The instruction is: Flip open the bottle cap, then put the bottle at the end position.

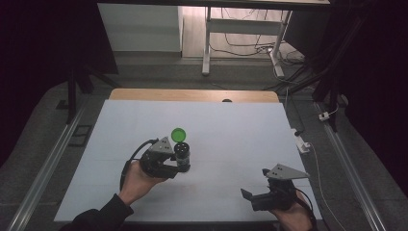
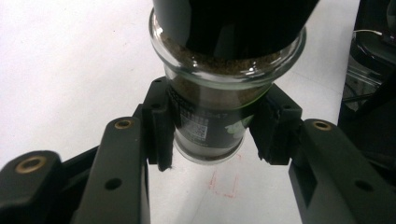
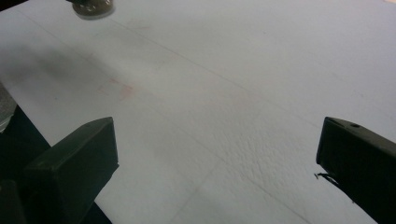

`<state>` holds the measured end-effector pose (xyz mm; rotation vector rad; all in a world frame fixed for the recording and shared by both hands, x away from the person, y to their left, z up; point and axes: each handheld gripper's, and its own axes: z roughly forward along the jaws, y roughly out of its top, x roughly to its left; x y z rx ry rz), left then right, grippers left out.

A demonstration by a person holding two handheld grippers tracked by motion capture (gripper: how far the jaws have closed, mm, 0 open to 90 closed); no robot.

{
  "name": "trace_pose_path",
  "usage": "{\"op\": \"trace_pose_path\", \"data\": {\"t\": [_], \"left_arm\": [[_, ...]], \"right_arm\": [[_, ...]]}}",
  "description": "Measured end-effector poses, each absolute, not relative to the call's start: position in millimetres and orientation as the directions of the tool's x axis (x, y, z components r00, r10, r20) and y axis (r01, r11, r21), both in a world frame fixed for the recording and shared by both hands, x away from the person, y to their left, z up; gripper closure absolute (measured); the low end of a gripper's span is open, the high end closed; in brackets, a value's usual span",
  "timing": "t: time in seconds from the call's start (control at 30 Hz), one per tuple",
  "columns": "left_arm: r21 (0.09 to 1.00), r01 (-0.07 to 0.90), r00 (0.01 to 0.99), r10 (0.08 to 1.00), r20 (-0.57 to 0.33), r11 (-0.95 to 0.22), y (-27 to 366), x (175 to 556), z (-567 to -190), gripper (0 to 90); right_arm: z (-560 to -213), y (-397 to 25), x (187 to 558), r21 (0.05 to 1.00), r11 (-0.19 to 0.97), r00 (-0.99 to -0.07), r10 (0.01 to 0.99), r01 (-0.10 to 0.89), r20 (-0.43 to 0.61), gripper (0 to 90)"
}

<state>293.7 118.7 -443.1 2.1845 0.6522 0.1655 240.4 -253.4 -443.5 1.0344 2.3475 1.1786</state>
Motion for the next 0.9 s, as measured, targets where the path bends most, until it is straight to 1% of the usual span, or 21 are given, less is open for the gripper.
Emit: {"op": "trace_pose_path", "data": {"t": [0.37, 0.67, 0.9], "left_arm": [[0.764, 0.403, 0.849, 0.517, -0.107, -0.504, 122.5, 301.1, -437.5, 53.8], [0.767, 0.405, 0.844, 0.525, -0.106, -0.497, 120.9, 309.6, -433.2, 53.7], [0.771, 0.408, 0.840, 0.531, -0.107, -0.490, 118.3, 318.3, -428.5, 53.7]], "right_arm": [[-455.5, -275.2, 232.5, 0.773, 0.366, -0.645, 0.761, 0.518, 0.072, 0.0], [-458.5, -286.9, 228.9, 0.770, 0.353, -0.627, 0.775, 0.532, 0.077, 0.0], [-459.2, -286.2, 230.0, 0.764, 0.358, -0.630, 0.773, 0.537, 0.080, 0.0]]}}
